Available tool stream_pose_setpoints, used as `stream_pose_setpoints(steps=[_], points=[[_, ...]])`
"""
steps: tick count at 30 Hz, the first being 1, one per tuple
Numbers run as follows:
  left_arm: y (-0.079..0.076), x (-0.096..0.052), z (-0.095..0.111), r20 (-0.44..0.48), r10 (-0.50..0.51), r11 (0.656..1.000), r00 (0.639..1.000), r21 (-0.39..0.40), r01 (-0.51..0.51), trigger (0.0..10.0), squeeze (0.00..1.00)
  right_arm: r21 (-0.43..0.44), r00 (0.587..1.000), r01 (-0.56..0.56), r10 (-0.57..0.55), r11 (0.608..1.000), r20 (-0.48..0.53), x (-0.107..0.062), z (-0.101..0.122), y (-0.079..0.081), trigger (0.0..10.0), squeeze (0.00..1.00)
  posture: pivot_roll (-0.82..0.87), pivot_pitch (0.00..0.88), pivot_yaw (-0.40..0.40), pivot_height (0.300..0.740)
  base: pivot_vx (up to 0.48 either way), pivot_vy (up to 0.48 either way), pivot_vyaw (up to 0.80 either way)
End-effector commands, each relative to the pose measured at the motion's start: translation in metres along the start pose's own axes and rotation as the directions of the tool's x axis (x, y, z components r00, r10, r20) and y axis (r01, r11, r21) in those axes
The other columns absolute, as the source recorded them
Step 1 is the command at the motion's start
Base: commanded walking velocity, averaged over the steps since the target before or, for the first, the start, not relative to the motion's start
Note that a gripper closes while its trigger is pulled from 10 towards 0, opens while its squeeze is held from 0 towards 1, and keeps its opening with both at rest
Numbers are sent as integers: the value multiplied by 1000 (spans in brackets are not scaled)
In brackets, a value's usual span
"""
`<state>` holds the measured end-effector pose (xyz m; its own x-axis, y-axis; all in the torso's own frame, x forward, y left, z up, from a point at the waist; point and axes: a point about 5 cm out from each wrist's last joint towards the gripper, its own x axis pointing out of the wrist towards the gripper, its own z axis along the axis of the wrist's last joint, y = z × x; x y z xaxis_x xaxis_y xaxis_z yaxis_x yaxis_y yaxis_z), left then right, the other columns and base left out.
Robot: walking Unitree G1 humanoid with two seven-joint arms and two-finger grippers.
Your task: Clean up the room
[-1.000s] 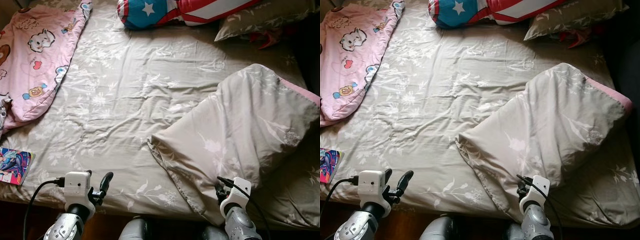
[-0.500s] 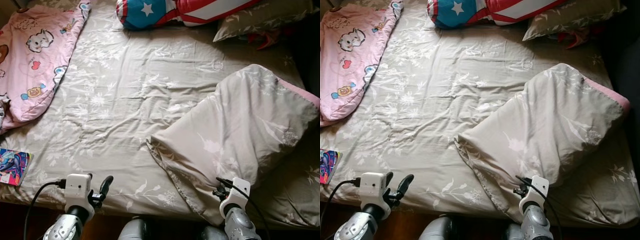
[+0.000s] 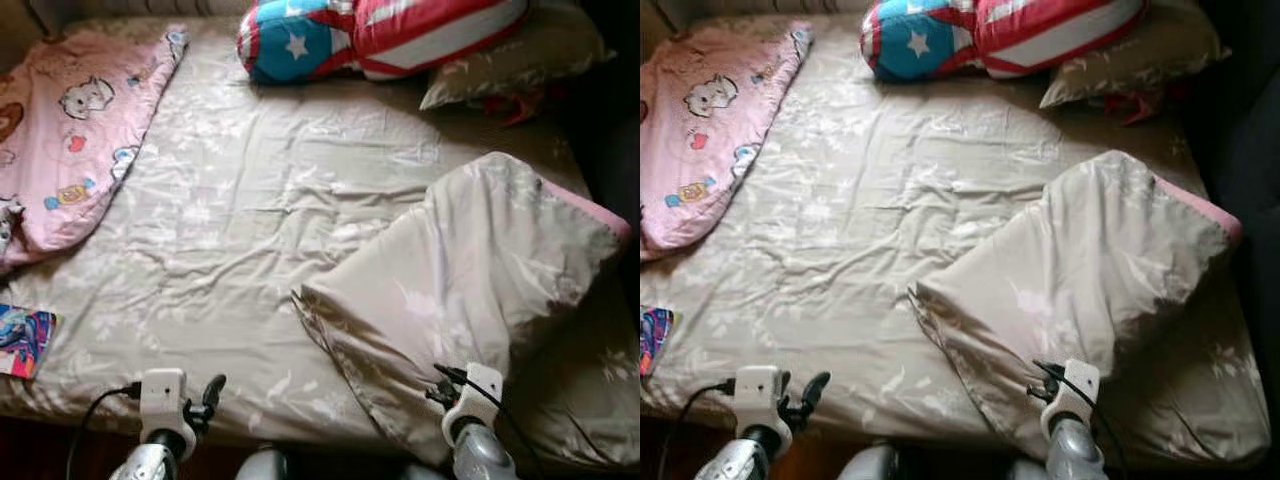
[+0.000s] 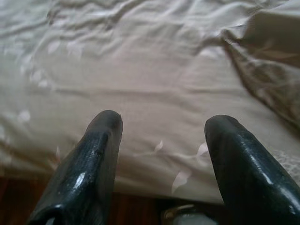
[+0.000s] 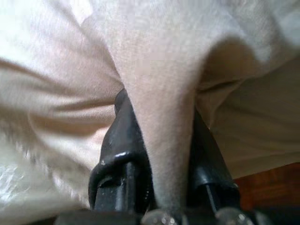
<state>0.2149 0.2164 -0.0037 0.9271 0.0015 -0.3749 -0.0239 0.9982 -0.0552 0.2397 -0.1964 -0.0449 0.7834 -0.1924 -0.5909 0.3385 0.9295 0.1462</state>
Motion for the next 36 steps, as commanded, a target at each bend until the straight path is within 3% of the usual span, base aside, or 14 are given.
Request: stream_pose_setpoints(steps=[1, 6, 9, 10, 11, 12, 19, 22, 29, 34, 35, 36], points=[[10, -6, -15, -51, 42, 999, 998, 17, -41, 10000, 0, 30, 991, 120, -122, 992, 61, -1, 10, -29, 0, 0, 38, 93, 17, 740, 0, 0, 0], [18, -1, -21, -82, 80, 997, 993, 18, -79, 10000, 0, 36, 949, 270, -272, 962, 158, -3, 34, -64, 0, 0, 3, 43, 13, 740, 0, 0, 0], [21, 0, -27, -105, 95, 995, 990, 23, -93, 10000, 0, 41, 888, 404, -403, 914, 223, -10, 54, -98, 0, 0, -23, 29, 18, 740, 0, 0, 0], [21, 0, -27, -105, 95, 995, 990, 23, -93, 10000, 0, 41, 888, 404, -403, 914, 223, -10, 54, -98, 0, 0, -23, 29, 18, 740, 0, 0, 0], [21, 1, -28, -107, 95, 995, 990, 24, -93, 10000, 0, 40, 869, 442, -438, 896, 231, -12, 57, -106, 0, 0, -29, 27, 20, 740, 0, 0, 0], [21, 3, -29, -108, 96, 995, 990, 25, -93, 10000, 0, 53, 820, 521, -517, 852, 246, -19, 66, -128, 0, 0, -38, 22, 23, 740, 0, 0, 0], [23, 5, -33, -122, 97, 995, 988, 33, -94, 10000, 0, 81, 687, 681, -673, 728, 273, -43, 87, -183, 0, 0, -67, 17, 36, 740, 0, 0, 0], [23, 6, -34, -127, 95, 995, 987, 38, -91, 10000, 0, 93, 614, 751, -743, 654, 267, -61, 96, -215, 0, 0, -76, 16, 40, 740, 0, 0, 0], [23, 5, -39, -145, 99, 995, 984, 37, -95, 10000, 0, 62, 584, 780, -760, 623, 285, -70, 106, -229, 0, 0, -75, 11, 41, 740, 0, 0, 0], [25, 4, -42, -158, 111, 994, 981, 30, -107, 10000, 0, 8, 593, 779, -741, 627, 315, -67, 112, -225, 314, 0, -71, 8, 39, 740, 0, 0, 0], [26, 4, -43, -163, 114, 993, 980, 29, -111, 10000, 0, -14, 604, 772, -726, 636, 329, -65, 113, -222, 10000, 0, -70, 8, 39, 740, 0, 0, 0], [26, 3, -44, -168, 116, 993, 979, 28, -113, 10000, 0, -27, 611, 766, -716, 642, 338, -64, 114, -220, 10000, 0, -70, 8, 39, 740, 0, 0, 0]])
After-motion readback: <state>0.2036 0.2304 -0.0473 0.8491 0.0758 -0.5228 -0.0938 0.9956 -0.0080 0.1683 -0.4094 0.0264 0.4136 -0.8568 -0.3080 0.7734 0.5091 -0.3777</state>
